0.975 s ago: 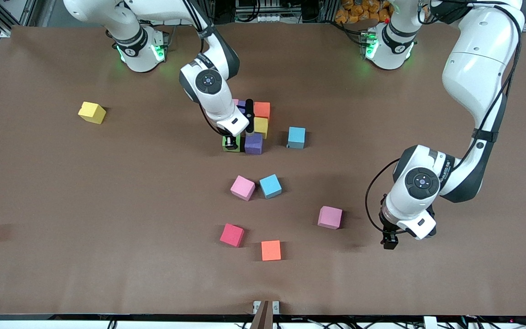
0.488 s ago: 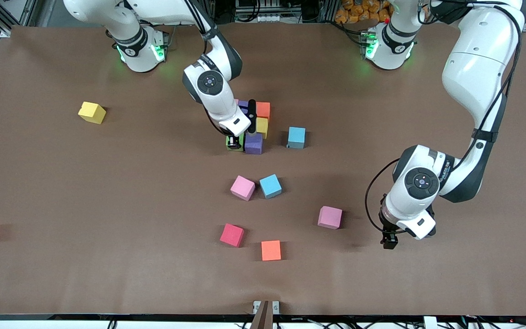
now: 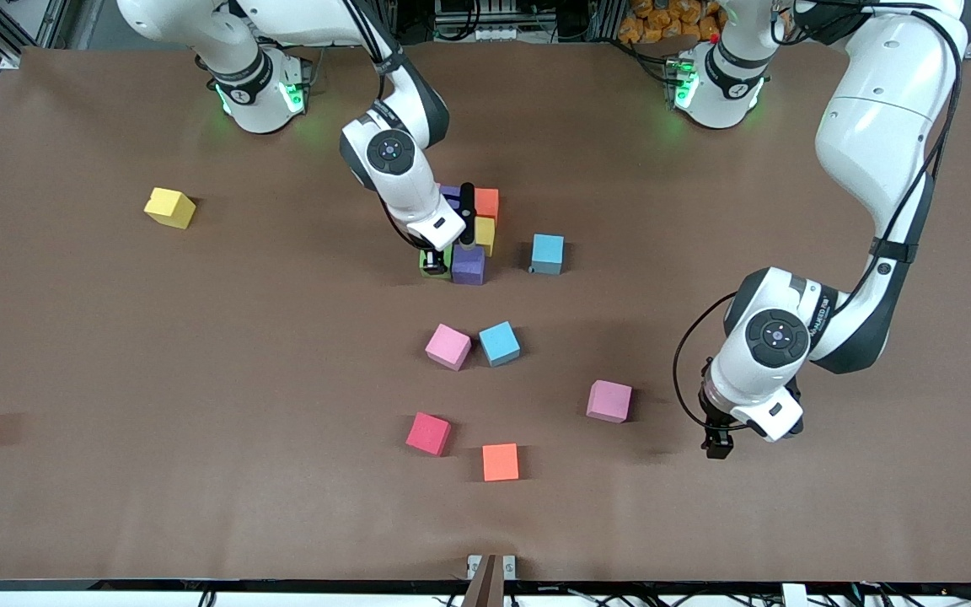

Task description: Form number 2 with 11 blocks

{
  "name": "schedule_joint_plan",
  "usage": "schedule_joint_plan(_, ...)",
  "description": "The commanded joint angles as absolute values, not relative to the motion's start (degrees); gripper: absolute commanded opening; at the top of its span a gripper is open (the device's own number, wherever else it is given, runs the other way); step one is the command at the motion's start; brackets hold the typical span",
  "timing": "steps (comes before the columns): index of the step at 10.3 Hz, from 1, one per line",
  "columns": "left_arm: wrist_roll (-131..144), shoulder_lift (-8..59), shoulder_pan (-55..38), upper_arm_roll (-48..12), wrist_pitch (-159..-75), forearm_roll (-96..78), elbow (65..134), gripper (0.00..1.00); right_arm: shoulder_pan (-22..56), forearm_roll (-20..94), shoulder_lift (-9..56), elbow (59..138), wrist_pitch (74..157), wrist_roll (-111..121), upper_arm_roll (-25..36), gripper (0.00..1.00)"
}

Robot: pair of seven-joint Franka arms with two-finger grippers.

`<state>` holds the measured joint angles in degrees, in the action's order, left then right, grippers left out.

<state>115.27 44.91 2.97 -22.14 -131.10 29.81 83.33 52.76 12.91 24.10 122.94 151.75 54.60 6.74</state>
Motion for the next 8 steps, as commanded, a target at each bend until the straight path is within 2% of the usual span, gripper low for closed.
schedule_joint_plan(1,116.19,44.38,2.72,-21.88,-131.4,29.71,83.94,1.0,53.35,16.07,23.99,123.31,152.49,54.49,6.24,0.0)
schedule_joint_plan(8,116.19,44.38,2.72,-21.88,-131.4,29.71,84.02,1.0,53.44,16.79,24.52,123.22,153.72,54.49,5.63,0.0)
